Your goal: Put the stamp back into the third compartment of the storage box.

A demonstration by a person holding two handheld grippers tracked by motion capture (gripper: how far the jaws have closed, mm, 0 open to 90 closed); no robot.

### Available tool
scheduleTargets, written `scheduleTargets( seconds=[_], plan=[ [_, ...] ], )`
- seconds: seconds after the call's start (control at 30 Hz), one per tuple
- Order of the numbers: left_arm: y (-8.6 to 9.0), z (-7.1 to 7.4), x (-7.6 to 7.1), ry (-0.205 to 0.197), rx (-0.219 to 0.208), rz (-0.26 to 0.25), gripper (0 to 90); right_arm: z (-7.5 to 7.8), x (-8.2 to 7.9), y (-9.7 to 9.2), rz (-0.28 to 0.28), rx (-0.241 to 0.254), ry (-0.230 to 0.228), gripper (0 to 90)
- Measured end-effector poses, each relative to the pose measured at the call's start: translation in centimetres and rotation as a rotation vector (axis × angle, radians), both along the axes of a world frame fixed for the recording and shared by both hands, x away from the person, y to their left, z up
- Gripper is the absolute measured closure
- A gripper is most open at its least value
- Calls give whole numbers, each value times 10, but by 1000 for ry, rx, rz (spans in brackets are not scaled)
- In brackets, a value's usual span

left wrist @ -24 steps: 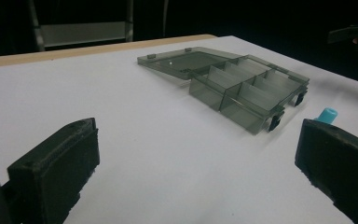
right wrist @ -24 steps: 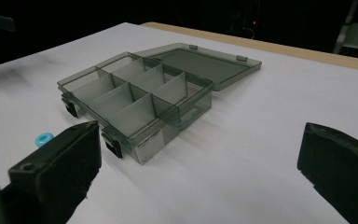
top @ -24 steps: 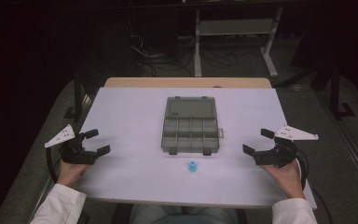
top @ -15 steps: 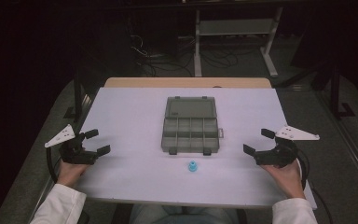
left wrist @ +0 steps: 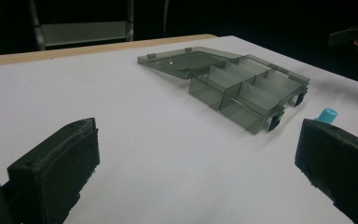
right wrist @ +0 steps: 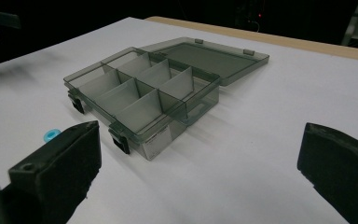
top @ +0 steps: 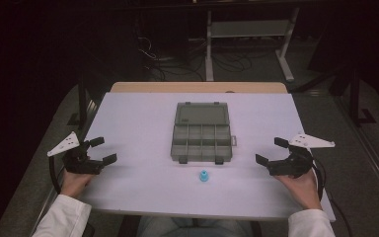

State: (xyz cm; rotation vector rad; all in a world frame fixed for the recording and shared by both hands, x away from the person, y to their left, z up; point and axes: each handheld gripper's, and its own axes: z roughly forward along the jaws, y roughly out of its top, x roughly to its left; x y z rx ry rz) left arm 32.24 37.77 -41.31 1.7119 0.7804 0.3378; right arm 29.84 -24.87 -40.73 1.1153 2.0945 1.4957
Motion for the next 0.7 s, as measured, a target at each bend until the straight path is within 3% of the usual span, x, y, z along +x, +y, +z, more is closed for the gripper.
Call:
scheduleTargets(
  seconds=[0.7],
  plan=[
    [1, 0, 0, -3, 6, 0, 0, 12, 8, 29, 80, -40, 23, 0]
  ],
)
